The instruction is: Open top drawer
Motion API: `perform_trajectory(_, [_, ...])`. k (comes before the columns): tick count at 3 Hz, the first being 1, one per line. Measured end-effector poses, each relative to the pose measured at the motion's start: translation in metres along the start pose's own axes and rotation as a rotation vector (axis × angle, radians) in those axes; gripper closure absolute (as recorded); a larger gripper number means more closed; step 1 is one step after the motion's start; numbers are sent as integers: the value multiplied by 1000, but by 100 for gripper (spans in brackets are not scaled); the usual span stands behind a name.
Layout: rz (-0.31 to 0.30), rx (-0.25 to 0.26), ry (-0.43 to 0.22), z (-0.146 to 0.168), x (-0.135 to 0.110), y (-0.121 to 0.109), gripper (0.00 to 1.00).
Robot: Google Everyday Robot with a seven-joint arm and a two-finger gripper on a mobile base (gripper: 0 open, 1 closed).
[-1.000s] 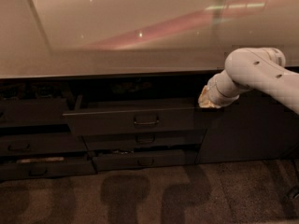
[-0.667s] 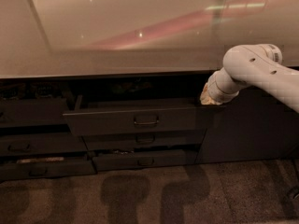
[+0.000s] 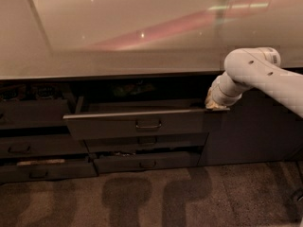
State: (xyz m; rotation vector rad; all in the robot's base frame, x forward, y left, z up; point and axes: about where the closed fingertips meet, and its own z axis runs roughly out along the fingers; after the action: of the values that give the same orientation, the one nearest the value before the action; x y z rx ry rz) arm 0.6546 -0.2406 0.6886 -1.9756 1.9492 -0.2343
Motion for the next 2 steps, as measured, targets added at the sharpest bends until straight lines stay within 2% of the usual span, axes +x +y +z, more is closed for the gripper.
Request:
perform_trajectory(1, [0, 0, 0, 0, 0, 0, 100])
perform_trajectory(2, [-6, -10, -4, 1, -3, 11, 100])
